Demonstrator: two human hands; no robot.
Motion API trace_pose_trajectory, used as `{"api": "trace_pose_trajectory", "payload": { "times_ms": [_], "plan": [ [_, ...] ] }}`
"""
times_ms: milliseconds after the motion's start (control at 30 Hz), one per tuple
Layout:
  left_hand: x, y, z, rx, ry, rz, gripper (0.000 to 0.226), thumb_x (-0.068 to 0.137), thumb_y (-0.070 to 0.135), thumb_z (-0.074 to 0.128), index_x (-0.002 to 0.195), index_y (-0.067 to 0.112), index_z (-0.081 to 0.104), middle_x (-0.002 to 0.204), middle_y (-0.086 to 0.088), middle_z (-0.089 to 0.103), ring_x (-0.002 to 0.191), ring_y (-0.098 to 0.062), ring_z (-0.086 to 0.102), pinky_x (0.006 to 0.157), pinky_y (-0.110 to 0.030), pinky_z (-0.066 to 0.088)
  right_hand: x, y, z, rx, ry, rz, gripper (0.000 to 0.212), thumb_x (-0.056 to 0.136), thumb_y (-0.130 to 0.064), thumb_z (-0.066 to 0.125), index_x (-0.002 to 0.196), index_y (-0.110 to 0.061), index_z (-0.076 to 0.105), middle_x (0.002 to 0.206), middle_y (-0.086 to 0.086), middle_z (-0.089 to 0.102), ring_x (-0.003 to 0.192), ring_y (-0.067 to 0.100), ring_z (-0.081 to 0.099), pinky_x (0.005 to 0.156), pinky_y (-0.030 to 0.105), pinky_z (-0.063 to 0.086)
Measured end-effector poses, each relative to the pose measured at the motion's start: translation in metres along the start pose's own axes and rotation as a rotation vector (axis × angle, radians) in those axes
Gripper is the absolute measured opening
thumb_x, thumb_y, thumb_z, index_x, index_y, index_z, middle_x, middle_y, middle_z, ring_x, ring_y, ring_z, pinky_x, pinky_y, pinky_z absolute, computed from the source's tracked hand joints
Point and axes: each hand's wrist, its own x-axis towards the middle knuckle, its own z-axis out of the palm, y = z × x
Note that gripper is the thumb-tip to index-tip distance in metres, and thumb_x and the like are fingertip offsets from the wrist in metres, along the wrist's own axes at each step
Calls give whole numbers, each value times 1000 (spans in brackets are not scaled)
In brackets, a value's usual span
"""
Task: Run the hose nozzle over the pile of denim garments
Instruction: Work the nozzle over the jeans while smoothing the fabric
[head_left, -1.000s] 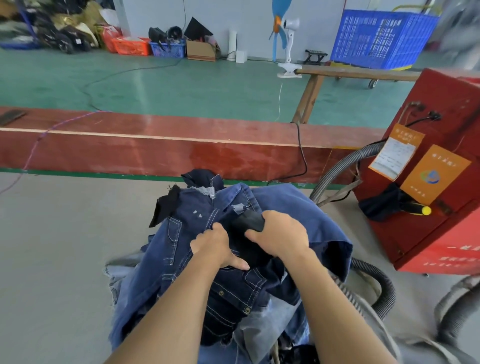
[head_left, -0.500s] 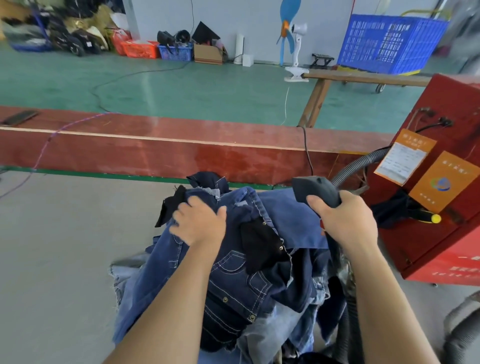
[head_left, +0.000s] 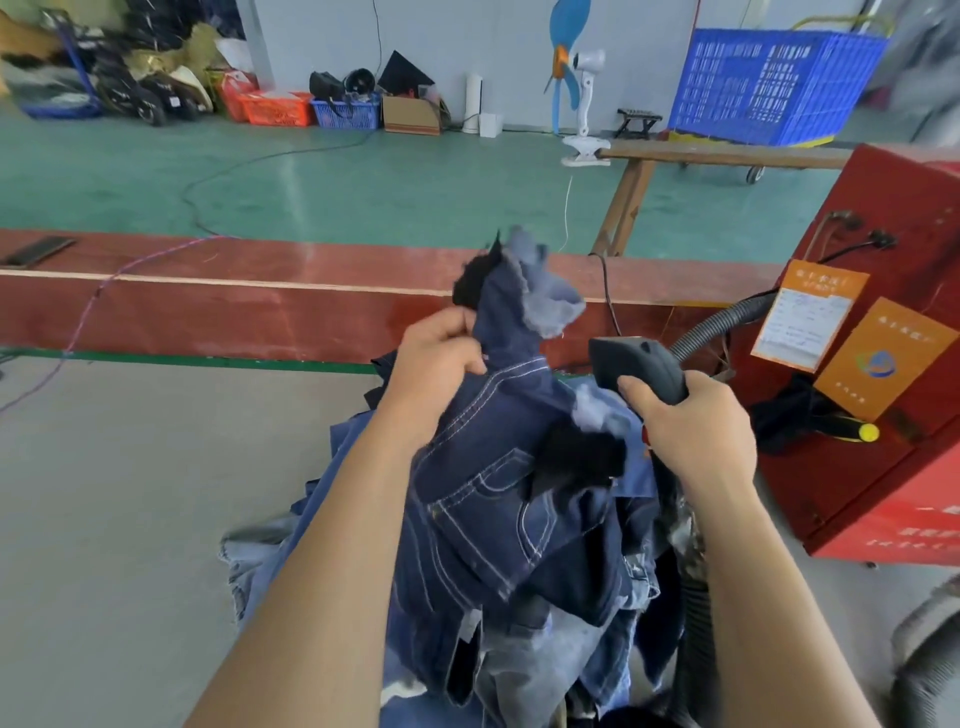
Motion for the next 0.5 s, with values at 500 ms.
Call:
{"api": "trace_pose_trajectory", "payload": {
  "times_ms": [500],
  "plan": [
    [-12,-86,-4,721,242,-302,13,99,15,44,106,7,52,107,-18,63,86,-28,53,69,-34,34,3,9,-8,-1,-5,38,37,84,-51,62,80,-15,56,73,0,59,68,22,55,61,31,36]
  ]
}}
